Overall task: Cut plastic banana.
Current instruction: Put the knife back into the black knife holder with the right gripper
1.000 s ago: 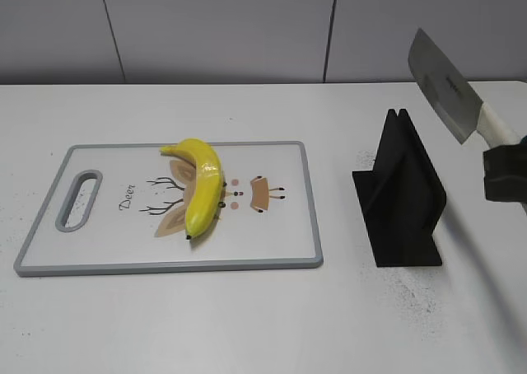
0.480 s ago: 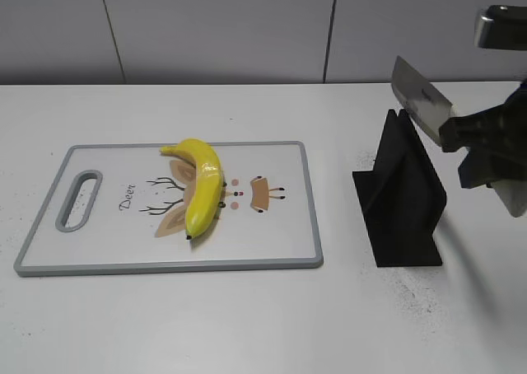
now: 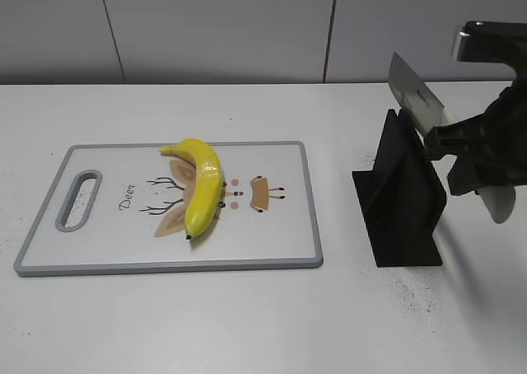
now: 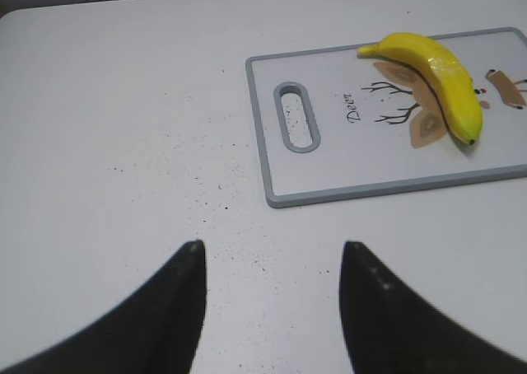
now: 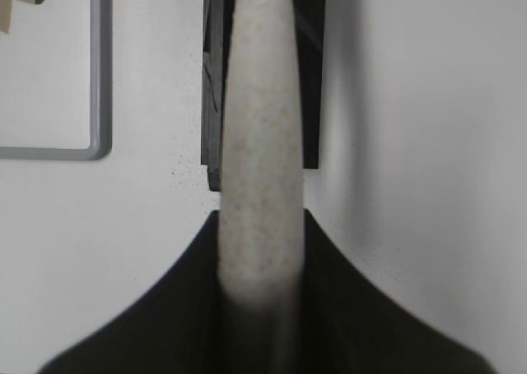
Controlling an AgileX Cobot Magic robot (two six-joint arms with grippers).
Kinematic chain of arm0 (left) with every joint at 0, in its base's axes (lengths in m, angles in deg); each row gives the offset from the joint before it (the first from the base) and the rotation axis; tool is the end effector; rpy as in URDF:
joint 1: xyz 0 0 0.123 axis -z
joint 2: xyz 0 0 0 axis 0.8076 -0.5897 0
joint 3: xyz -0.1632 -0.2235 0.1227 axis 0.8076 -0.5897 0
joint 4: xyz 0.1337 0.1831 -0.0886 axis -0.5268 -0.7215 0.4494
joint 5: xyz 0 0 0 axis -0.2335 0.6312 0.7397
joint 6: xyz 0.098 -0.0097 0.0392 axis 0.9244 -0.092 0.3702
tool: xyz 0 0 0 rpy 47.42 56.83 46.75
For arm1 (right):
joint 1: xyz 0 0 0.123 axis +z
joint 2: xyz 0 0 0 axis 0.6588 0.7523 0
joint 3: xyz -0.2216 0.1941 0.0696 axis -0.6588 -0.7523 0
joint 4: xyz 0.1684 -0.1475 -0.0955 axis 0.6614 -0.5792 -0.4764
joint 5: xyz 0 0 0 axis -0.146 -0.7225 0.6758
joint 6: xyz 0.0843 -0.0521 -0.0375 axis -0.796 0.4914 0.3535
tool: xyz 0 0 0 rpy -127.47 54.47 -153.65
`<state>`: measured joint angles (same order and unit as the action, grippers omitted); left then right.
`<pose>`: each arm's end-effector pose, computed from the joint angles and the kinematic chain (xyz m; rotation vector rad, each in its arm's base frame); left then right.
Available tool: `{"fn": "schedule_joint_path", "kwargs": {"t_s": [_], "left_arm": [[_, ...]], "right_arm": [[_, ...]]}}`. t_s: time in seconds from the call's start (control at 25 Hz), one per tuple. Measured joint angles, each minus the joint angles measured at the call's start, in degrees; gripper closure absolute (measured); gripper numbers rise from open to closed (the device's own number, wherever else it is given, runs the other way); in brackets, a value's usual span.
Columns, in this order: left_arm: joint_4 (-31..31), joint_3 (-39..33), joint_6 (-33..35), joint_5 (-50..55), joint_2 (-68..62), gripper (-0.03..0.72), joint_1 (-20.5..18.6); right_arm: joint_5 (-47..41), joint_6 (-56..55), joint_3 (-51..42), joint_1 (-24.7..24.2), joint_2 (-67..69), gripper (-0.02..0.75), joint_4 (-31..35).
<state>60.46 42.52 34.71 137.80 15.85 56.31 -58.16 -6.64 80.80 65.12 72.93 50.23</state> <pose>-0.0149 -0.0069 0.2579 0.1887 2.0985 -0.0425 0.2340 0.1038 0.2634 -0.0134 2.7673 0.2244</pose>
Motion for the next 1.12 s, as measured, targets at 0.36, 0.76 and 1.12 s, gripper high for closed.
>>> {"fn": "schedule_joint_path", "kwargs": {"t_s": [0.36,0.76,1.12], "left_arm": [[0.0,0.0,0.0,0.0,0.0,0.189,0.0],[0.0,0.0,0.0,0.0,0.0,0.189,0.0],[0.0,0.0,0.0,0.0,0.0,0.189,0.0]], "right_arm": [[-0.65,1.15,0.22,0.0,1.12,0.576,0.0],[-4.54,1.15,7.06,0.0,0.72,0.576,-0.51],[-5.7,1.15,7.41,0.0,1.73,0.576,-0.66]]}}
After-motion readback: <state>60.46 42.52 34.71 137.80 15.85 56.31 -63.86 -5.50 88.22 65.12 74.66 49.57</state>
